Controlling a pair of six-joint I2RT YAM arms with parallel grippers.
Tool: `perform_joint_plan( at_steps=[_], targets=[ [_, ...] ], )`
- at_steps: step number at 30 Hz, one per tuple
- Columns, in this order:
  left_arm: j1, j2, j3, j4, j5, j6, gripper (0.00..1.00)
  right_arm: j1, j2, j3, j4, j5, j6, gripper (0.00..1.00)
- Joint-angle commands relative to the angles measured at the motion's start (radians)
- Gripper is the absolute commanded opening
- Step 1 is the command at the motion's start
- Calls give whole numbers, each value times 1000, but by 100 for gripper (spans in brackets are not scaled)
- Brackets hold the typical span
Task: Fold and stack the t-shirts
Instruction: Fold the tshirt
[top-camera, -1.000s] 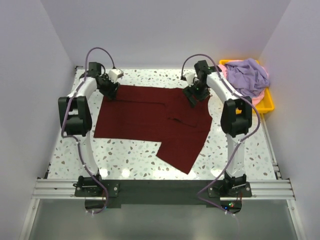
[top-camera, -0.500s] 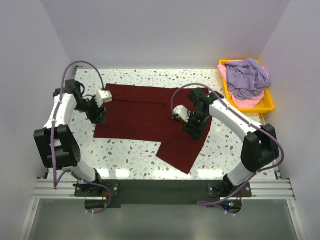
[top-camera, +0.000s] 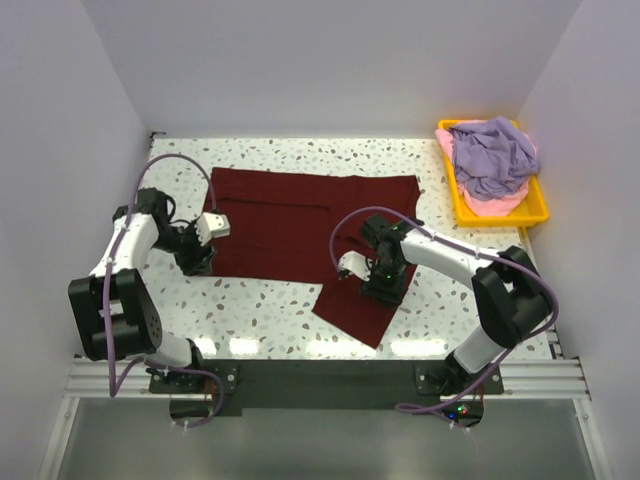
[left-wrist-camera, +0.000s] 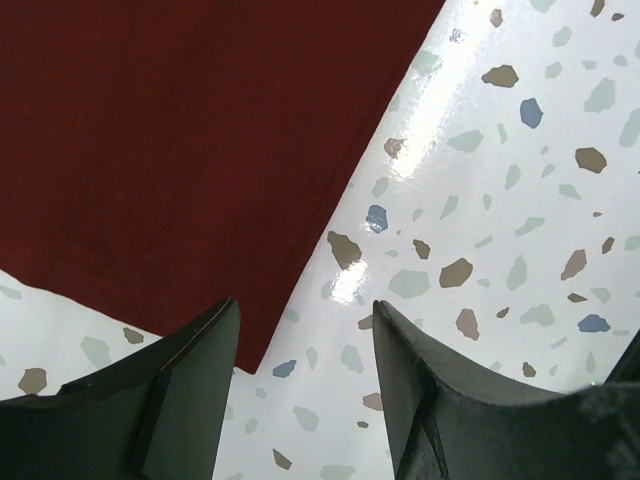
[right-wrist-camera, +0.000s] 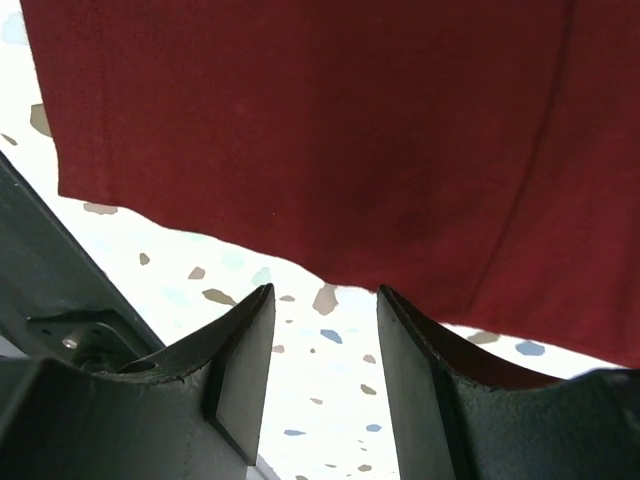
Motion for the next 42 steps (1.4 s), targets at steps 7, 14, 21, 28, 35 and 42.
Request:
perform_joint_plan(
  at_steps=[7,14,21,28,35,42],
  targets=[
    [15,-1,-43,146,-33,16,61,24,14,-100,161,74,-38,49],
    [34,39,-53,137,-80,205,59,39,47,-155,238,102,-38,28],
    [37,65,-124,194,-163,332,52,38,70,-129,217,97,-9,0],
    [37,103,-224,349,-253,368,51,39,71,-101,192,88,0,0],
    [34,141,-311,461,-326,396,38,39,65,-98,181,86,10,0],
    [35,117,-284,384,-292,407,4,39,50,-83,162,82,16,0]
  ],
)
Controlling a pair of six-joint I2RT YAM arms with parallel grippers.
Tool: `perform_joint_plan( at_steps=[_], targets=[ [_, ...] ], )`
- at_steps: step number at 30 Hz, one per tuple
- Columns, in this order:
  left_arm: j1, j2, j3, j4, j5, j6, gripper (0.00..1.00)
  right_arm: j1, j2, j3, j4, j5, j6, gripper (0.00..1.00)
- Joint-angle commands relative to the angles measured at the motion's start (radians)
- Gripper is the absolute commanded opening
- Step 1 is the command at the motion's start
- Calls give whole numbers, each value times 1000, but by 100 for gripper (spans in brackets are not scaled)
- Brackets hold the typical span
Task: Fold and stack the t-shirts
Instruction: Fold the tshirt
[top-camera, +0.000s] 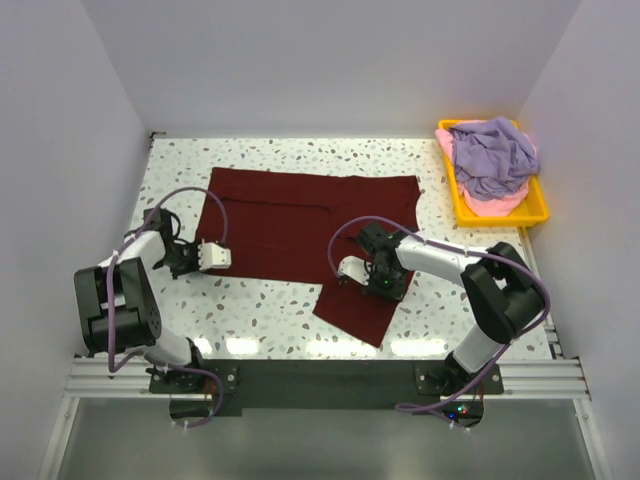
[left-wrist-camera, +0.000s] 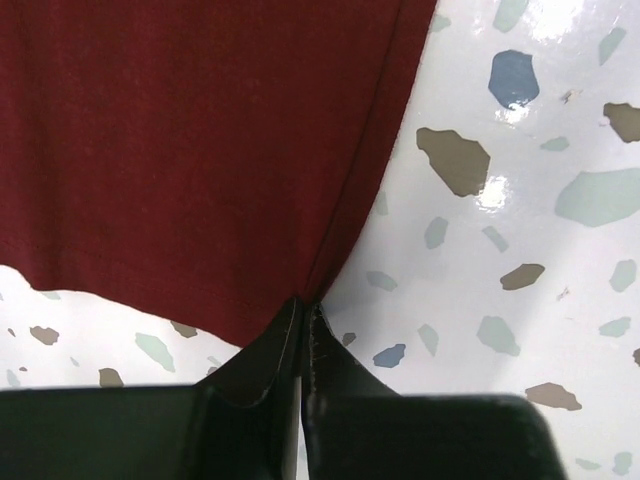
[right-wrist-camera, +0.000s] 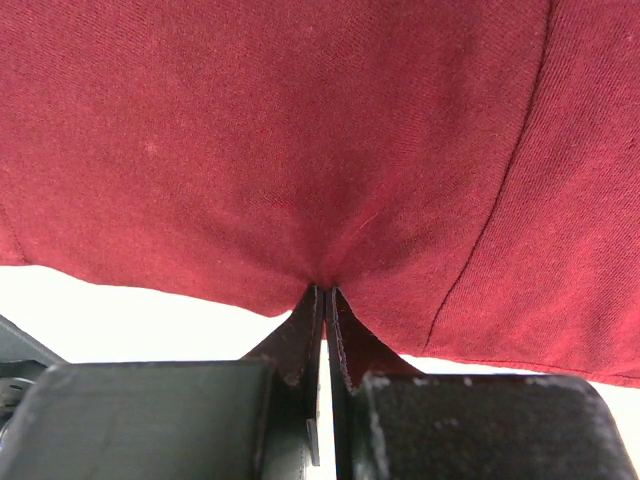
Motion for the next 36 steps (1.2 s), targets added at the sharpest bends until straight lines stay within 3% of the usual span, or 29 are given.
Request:
perform_joint_plan(
  at_steps=[1,7,20,36],
  targets=[
    [5,65,-20,-21,-39,27,1,7,7,20,-3,-35,15,0],
    [6,16,53,-156,7,41,0,7,-50,28,-54,-42,18,0],
    [11,-125,56,-306,36,67,0,7,-274,2,-186,-61,77,0],
    [25,33,326,-338,164,-93,0,-142,-109,316,-255,-52,-26,0]
  ],
)
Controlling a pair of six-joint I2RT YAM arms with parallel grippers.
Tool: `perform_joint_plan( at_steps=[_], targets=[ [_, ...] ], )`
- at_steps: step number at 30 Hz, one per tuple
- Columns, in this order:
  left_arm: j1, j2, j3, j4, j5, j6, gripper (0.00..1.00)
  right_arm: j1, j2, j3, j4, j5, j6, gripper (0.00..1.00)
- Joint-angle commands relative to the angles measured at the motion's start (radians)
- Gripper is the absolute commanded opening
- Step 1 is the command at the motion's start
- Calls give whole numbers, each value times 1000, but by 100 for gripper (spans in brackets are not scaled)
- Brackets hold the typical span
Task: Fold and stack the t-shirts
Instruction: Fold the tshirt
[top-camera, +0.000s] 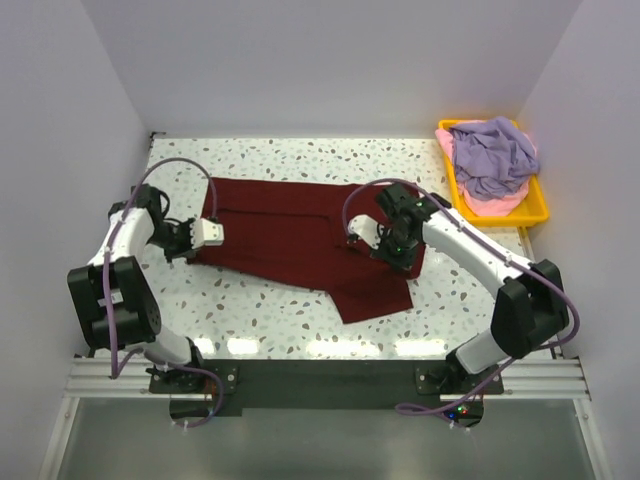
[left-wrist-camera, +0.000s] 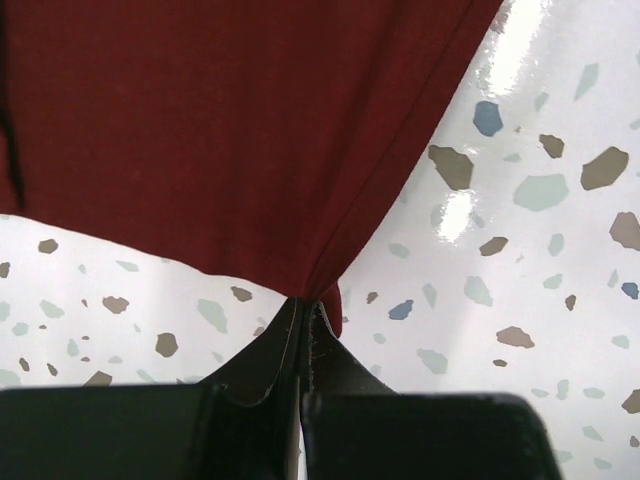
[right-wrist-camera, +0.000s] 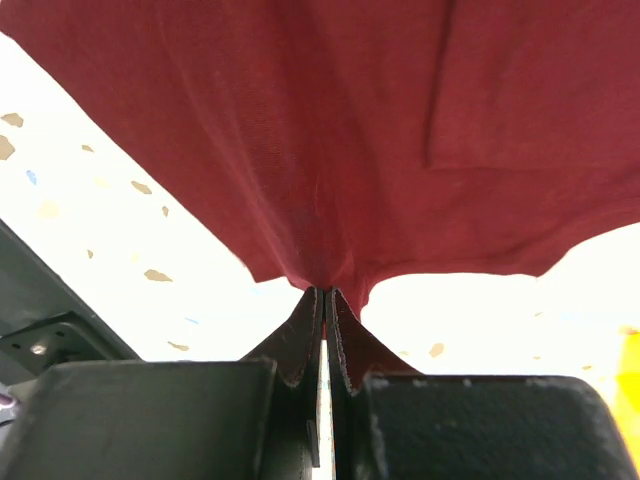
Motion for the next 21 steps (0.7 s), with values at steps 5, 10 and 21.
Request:
perform_joint_plan(
  at_steps=[5,10,21],
  targets=[
    [10,88,146,-4,78,-92,0,-62,97,159,-59,6,-84,0],
    [8,139,221,5,87,-120,0,-91,147,225,-65,12,-120,0],
    [8,277,324,56,97,-180,0,-155,314,392,-76,18,-166,0]
  ],
)
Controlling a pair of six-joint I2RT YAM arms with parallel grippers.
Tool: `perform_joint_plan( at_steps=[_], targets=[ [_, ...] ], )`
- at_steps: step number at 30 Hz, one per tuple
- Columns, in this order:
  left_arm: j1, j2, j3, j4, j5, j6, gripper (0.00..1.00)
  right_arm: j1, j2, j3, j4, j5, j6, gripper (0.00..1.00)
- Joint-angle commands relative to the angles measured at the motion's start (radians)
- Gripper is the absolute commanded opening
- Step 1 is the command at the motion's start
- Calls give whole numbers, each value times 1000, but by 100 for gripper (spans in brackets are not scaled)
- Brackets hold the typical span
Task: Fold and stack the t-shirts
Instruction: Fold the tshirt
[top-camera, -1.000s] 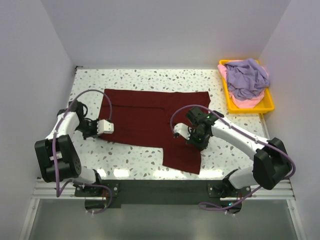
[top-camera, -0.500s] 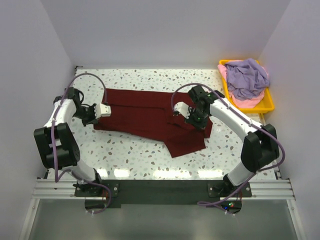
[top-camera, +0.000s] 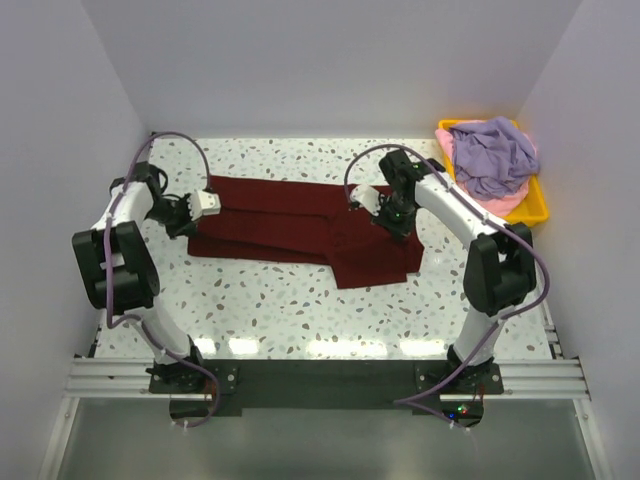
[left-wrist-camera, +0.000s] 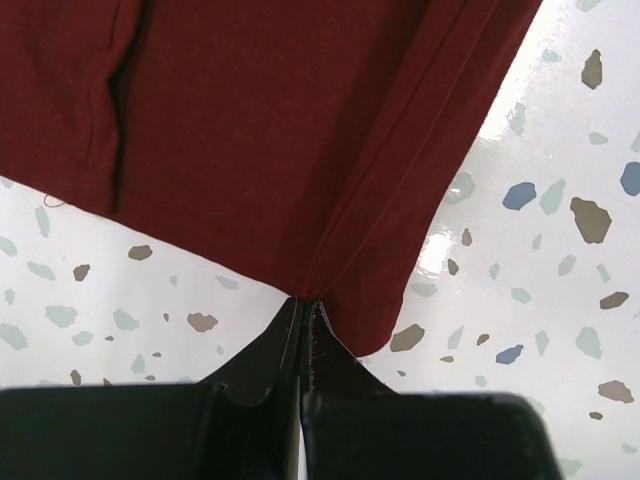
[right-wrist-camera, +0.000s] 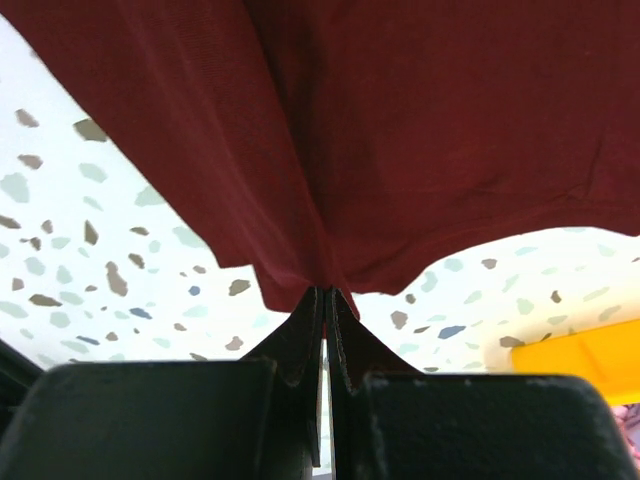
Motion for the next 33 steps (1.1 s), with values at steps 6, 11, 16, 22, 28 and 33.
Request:
perform_joint_plan(
  at_steps=[6,11,16,22,28,33],
  targets=[
    [5,78,131,38,41,-52,0,-41,106,159,-33,15,-48,0],
    [-17,114,154,54,23,-81,0,-55,158,205,-36,16,-55,0],
    [-37,144,172,92,13,-101,0,-69,216,279,-70,11,-57,0],
    [-64,175,192,121,-4,-114,0,-89,270,331,-76,19,-65,0],
    [-72,210,208,144,-19,-135,0,-92,302,343,-53,28,-63,0],
    [-72,233,218,161,-43,-149,0,-92,324,360,-33,41,-56,0]
  ],
)
